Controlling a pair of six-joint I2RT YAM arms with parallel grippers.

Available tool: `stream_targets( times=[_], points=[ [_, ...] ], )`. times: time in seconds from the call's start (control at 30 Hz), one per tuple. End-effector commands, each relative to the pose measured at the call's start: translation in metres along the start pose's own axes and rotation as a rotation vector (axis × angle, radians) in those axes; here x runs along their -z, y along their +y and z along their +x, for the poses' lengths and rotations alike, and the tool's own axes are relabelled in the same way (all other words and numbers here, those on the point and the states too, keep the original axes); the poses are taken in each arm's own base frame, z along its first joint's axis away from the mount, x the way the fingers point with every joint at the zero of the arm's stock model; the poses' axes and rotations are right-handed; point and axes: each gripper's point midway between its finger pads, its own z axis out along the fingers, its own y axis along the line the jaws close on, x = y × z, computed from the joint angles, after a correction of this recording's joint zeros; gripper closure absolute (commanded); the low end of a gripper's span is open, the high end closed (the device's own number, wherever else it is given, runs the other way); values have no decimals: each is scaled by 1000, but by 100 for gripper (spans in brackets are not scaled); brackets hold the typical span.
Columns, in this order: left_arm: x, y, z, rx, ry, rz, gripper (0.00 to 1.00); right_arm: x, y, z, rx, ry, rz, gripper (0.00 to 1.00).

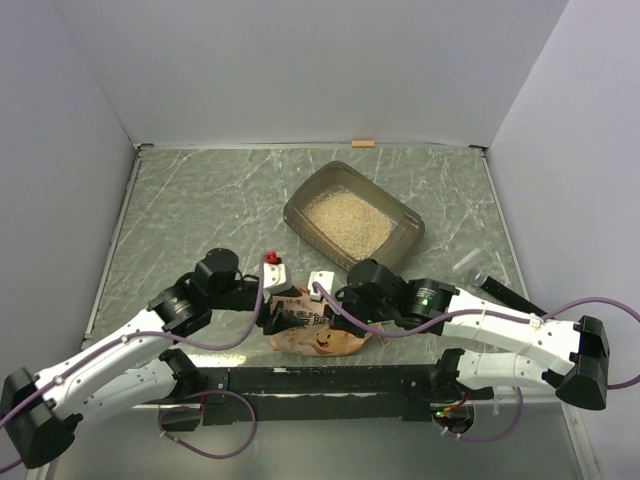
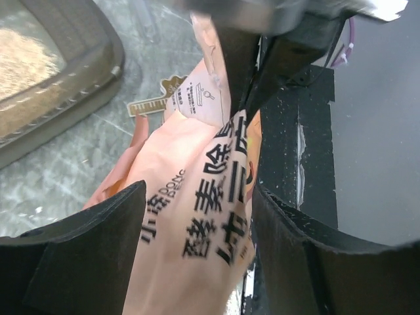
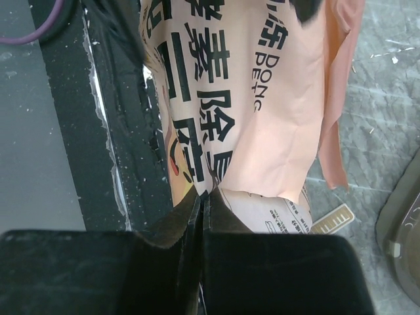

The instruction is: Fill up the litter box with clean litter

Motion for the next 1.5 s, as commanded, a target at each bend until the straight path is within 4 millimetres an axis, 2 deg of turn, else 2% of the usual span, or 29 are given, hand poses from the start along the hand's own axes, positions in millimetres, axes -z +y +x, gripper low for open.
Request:
stream_targets(
  times=[0.0, 0.23, 0.33, 0.37, 0.4, 0.43, 0.47, 0.5, 0.7, 0.73, 0.77, 0.8, 0.83, 0.87, 0.9, 0.97, 1.0, 1.07, 1.1, 1.13, 1.2, 1.23, 1.37, 1.47],
  points=[
    [-16, -5, 3, -32, -14, 78, 30, 15, 0, -56, 27, -240, -10, 100],
    [-22, -13, 23, -3, 46, 102, 30, 18, -13, -57, 2, -257, 10, 100],
    [-23, -10, 33, 2, 83, 64, 36, 19, -17, -56, -2, -260, 17, 100],
    [-24, -8, 37, 16, 106, 52, 40, 20, -19, -55, -8, -263, 25, 100],
    [-24, -6, 42, 24, 128, 36, 56, 20, -20, -55, -10, -263, 29, 100],
    [-24, 4, 44, 30, 156, -22, 70, 23, -21, -56, -13, -270, 35, 100],
    [-24, 10, 49, 35, 183, -54, 96, 24, -23, -55, -17, -271, 47, 100],
    [-22, 11, 56, 37, 222, -64, 99, 25, -24, -56, -18, -276, 52, 100],
    [-16, 29, 50, -4, 255, -163, 99, 32, -34, -55, -29, -262, 104, 100],
    [-13, 30, 49, -23, 264, -172, 99, 34, -37, -56, -32, -263, 120, 95],
    [-8, 35, 39, -46, 247, -211, 99, 38, -38, -58, -36, -273, 137, 89],
    [-5, 36, 35, -62, 248, -225, 99, 43, -43, -63, -36, -289, 165, 77],
    [-1, 36, 35, -75, 260, -232, 99, 47, -46, -65, -37, -303, 187, 72],
    [4, 37, 26, -94, 243, -247, 99, 56, -48, -71, -35, -333, 212, 68],
    [7, 39, 24, -104, 245, -261, 99, 62, -52, -75, -35, -355, 241, 59],
    [12, 35, 22, -107, 239, -261, 99, 82, -67, -81, -44, -406, 354, 52],
    [13, 33, 19, -107, 230, -252, 99, 89, -72, -84, -46, -426, 389, 45],
    [16, 28, 18, -113, 214, -243, 99, 103, -70, -89, -24, -466, 407, 38],
    [19, 25, 16, -124, 195, -240, 99, 106, -68, -84, -14, -449, 401, 38],
    [20, 23, 14, -133, 182, -235, 99, 108, -57, -88, 37, -450, 346, 38],
    [24, 18, 9, -158, 159, -222, 99, 103, -42, -73, 97, -379, 261, 35],
    [26, 16, 7, -162, 152, -218, 99, 100, -35, -69, 179, -356, 214, 34],
    [26, 1, 1, -169, 114, -158, 99, 96, -41, -57, 280, -303, 240, 30],
    [24, -9, 3, -179, 108, -123, 99, 91, -39, -51, 387, -285, 215, 27]
  ],
)
